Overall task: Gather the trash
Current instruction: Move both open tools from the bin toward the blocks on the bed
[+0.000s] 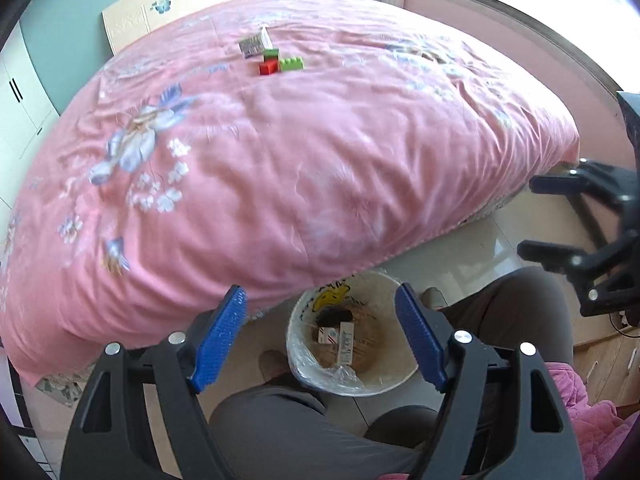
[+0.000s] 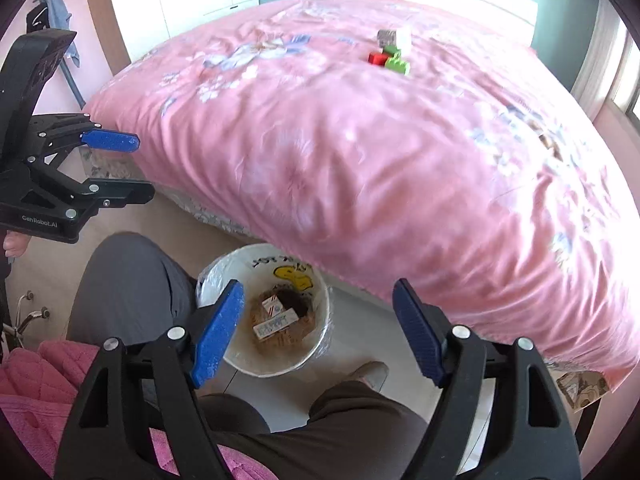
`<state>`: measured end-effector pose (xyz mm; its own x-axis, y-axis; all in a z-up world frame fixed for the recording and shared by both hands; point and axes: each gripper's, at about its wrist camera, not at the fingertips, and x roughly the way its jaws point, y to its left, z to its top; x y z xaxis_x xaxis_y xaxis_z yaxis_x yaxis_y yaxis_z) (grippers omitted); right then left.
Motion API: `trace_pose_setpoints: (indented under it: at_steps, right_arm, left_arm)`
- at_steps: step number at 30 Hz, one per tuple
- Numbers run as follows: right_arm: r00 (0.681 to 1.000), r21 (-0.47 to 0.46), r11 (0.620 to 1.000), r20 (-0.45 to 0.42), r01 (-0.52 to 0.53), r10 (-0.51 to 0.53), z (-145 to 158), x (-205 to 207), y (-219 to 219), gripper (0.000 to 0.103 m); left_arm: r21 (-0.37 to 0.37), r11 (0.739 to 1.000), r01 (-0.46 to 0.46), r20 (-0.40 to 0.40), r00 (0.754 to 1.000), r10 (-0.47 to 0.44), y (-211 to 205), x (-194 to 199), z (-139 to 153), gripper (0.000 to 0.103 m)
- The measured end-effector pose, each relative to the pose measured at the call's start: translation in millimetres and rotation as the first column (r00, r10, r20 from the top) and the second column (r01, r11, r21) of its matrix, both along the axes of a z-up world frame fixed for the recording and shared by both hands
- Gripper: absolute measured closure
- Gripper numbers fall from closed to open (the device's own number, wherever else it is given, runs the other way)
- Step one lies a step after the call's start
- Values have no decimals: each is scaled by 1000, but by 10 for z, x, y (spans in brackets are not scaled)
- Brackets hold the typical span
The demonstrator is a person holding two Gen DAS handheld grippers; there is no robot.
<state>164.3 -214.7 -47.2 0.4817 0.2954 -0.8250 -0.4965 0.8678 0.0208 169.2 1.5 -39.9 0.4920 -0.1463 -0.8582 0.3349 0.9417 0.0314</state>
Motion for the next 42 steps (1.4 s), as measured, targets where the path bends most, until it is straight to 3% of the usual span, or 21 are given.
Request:
trace_pose_setpoints:
  at_steps: [8, 15, 25, 29, 42]
  right_arm:
    - [989, 19, 1000, 145, 0, -3, 742, 237, -145, 27]
    - [977, -6, 1000, 215, 3, -1, 1002, 586, -155, 27]
    - [969, -33, 999, 245, -21, 29, 1058, 1288, -67, 27]
    - [971, -34, 999, 234, -32, 39, 1011, 1598, -26, 27]
    - [976, -62, 995, 199, -74, 85, 549, 2572, 128, 27]
  left_arm:
    - [42, 999, 31, 103, 994, -35, 9, 249, 482, 17]
    - [75, 995, 66, 122, 990, -75, -41, 662, 608, 17]
    - [102, 991, 82, 120, 988, -94, -79, 1415, 598, 17]
    - [75, 994, 82, 90, 992, -89, -61, 1780, 509, 17]
    - [31, 997, 65, 48, 997, -67, 2, 2853, 59, 17]
